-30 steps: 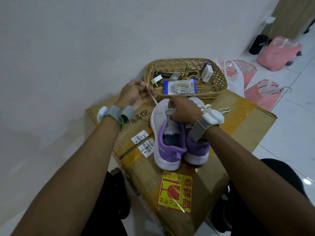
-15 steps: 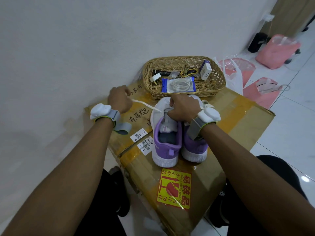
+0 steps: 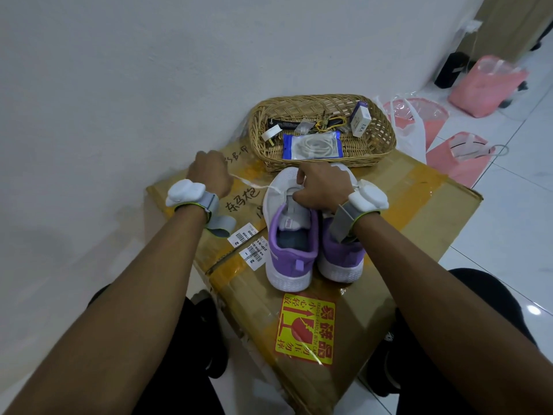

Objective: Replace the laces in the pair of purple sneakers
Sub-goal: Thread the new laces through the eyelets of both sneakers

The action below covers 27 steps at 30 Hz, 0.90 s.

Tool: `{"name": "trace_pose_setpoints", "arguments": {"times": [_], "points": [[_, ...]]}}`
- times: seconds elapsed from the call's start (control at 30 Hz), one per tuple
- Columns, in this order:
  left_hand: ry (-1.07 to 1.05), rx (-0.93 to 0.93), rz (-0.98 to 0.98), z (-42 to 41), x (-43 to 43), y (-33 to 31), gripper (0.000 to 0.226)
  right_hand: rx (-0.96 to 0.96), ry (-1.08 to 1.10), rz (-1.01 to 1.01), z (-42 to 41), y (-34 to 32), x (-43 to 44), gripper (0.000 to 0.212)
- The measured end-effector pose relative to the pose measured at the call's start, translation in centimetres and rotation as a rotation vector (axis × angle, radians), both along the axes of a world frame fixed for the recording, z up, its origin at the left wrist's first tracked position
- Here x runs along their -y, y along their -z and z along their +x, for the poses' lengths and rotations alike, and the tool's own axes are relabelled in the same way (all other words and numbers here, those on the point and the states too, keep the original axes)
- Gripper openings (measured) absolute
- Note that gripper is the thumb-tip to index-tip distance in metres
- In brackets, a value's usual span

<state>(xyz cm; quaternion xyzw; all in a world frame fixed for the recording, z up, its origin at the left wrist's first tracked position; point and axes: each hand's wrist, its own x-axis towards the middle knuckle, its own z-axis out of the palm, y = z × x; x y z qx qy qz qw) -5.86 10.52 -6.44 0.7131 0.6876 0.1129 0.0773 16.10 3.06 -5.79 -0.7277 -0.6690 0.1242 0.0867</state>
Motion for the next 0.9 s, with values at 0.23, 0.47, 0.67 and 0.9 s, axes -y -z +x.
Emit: {"name": "trace_pose_setpoints", "arguments": {"times": [0.23,0.47,0.67,0.9], "points": [[0.570,0.234,-0.209,4.0,3.2,-1.5,0.019,-0.017,-0.020,-0.016,0.1,-0.2,0.1,0.031],[0.075,0.014,-0.050,0.3,0.5,-0.5,0.011,-0.023,-0.048,-0.037,0.6,-0.6,0.1,0.031],[0.392,0.266,-0.153,3.9,2.6,-1.3,0.026,-0.065,0.029,0.019,4.4,-3.9,0.2,0.033],[0.467,0.334,-0.156,5.7,3.5,-1.3,0.022,-0.088,0.377,0.365,8.8,-3.4,0.7,0.021]]}}
